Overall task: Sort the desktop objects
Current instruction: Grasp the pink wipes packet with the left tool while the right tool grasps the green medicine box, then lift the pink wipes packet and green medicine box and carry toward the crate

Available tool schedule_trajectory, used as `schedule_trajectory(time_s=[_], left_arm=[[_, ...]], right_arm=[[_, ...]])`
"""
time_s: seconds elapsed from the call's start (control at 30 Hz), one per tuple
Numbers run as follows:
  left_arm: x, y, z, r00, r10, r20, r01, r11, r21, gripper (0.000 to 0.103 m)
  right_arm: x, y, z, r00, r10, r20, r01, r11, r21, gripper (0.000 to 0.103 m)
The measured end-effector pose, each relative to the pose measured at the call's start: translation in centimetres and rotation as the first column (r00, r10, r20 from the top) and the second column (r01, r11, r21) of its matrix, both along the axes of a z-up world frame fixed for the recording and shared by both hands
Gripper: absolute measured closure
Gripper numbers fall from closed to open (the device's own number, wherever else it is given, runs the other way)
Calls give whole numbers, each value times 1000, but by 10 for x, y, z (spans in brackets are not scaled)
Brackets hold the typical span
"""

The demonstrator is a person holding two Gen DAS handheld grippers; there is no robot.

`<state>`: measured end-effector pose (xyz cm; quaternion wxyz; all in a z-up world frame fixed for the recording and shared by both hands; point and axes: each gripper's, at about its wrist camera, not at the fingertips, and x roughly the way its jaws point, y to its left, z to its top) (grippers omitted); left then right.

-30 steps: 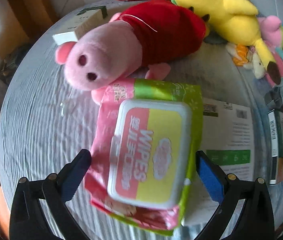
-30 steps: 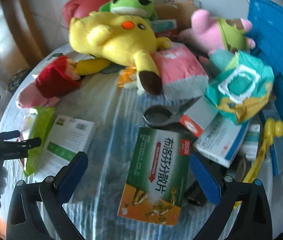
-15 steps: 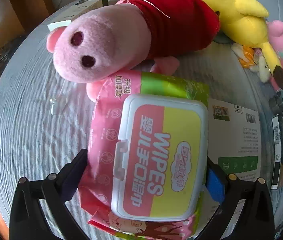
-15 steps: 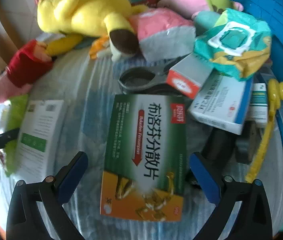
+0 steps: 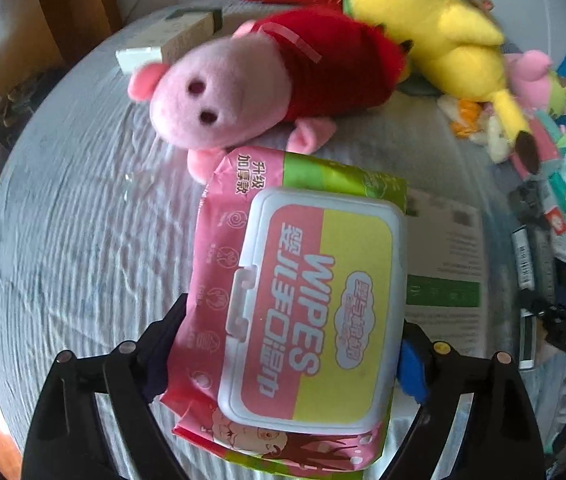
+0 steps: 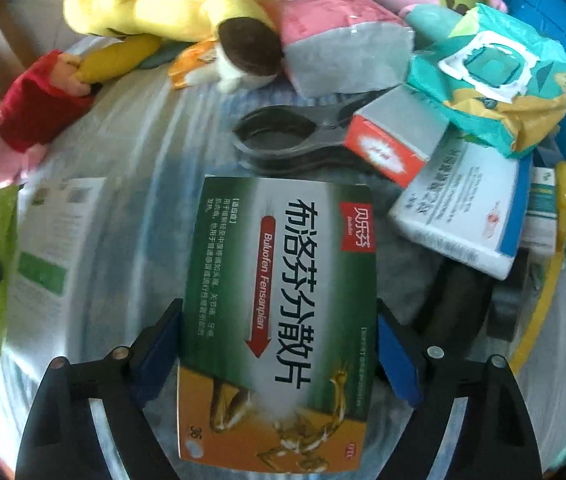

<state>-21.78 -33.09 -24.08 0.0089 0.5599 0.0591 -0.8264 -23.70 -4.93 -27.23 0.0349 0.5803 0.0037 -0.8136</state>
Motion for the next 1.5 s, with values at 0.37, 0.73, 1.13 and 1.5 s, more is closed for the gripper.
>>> schedule_trajectory(time_s=[0.37, 0.73, 1.13, 1.5], left_arm=[[22, 13, 52, 992, -72, -102, 70, 997, -28, 15], [43, 51, 92, 963, -175, -205, 175, 984, -21, 15], [71, 116, 156, 904, -263, -337, 266, 963, -38, 15], [86, 194, 147, 933, -208, -293, 201, 978, -55, 29]], right_arm=[[28, -12, 62, 993, 26, -111, -29, 999, -28, 15], [67, -16, 119, 972, 19, -234, -19, 1000, 3, 15], [114, 22, 188, 927, 2, -374, 22, 998, 60, 15], [130, 104, 203, 922, 47, -384, -30, 998, 51, 15]])
